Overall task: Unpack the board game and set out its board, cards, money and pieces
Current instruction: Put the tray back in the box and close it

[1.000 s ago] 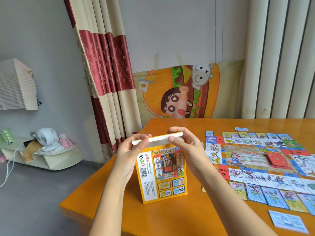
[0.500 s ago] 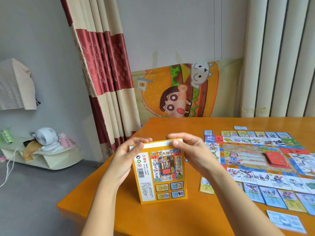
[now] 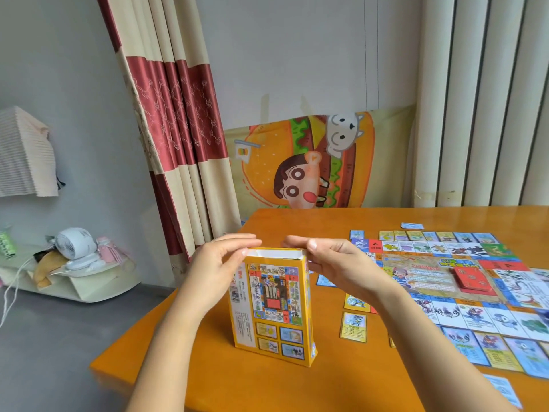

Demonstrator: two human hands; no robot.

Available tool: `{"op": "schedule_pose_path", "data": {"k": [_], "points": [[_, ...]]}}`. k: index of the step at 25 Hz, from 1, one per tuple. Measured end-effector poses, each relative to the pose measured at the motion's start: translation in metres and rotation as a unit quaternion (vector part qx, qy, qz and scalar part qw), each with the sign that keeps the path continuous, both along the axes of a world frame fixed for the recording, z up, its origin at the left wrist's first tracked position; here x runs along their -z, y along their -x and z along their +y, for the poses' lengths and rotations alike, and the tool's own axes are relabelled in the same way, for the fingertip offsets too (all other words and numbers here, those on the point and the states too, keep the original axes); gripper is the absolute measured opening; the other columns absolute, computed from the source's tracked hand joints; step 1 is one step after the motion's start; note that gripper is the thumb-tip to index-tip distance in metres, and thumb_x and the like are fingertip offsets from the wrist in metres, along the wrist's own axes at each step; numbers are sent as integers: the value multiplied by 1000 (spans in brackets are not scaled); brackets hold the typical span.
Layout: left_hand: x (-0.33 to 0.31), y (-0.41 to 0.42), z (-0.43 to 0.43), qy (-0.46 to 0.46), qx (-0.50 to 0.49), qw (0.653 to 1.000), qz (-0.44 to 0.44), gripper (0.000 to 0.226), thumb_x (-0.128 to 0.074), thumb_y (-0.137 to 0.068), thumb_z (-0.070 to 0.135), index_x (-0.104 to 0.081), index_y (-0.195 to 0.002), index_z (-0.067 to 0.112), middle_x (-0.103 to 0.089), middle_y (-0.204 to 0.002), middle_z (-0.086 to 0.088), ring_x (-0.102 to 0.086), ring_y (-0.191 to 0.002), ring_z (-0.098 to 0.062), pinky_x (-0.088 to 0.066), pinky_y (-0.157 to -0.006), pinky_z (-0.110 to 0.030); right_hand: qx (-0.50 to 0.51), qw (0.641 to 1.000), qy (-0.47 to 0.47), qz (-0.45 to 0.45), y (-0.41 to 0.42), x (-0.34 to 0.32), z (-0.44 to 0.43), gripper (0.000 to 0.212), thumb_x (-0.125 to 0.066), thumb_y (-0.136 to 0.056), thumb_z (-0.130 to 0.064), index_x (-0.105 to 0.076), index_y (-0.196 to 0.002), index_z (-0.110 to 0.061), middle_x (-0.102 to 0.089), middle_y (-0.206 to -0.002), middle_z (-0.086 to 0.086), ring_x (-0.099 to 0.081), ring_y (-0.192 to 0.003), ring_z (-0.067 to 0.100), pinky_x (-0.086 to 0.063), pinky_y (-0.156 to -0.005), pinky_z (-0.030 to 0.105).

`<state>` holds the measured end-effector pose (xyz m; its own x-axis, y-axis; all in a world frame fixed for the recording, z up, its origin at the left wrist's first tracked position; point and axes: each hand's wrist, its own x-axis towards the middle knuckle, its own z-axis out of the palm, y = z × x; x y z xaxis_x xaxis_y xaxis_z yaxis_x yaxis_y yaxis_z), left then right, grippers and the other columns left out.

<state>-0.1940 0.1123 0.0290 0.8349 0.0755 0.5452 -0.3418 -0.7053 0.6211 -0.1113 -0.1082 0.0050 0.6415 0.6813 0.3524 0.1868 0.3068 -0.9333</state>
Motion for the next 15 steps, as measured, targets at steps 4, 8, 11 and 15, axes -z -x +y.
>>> {"op": "schedule_pose_path", "data": {"k": [4,8,11,15], "points": [[8,0,-15,-73,18,996,-40,28,-52,-95,21,-63,-110,42,-54,-104,43,-45,-110,19,-36,-93,-8,-5,999,23,-46,2,-3,-8,34,-56,-88,-12,-63,-121,-7,-66,-122,6,-58,-119,18,-48,-93,25],[9,0,-14,-13,48,998,-34,25,-58,-82,40,-64,-105,43,-54,-111,44,-48,-113,13,-38,-97,-15,38,991,51,-120,10,-14,-10,27,-60,-87,-3,-68,-113,-4,-69,-117,-2,-60,-116,10,-49,-89,20],[12,-3,-12,19,53,998,-30,23,-61,-80,38,-67,-102,42,-60,-109,38,-52,-112,10,-40,-100,-21,35,989,72,-126,16,-17,-10,29,-62,-87,-7,-66,-115,-3,-68,-118,-2,-60,-116,8,-49,-92,20],[18,-4,-12,-22,41,998,-32,28,-59,-81,44,-63,-108,46,-57,-112,40,-45,-120,13,-30,-100,-6,101,975,97,-173,24,-1,2,32,-70,-82,-23,-70,-114,-22,-61,-127,-14,-52,-122,-1,-47,-101,34]]}}
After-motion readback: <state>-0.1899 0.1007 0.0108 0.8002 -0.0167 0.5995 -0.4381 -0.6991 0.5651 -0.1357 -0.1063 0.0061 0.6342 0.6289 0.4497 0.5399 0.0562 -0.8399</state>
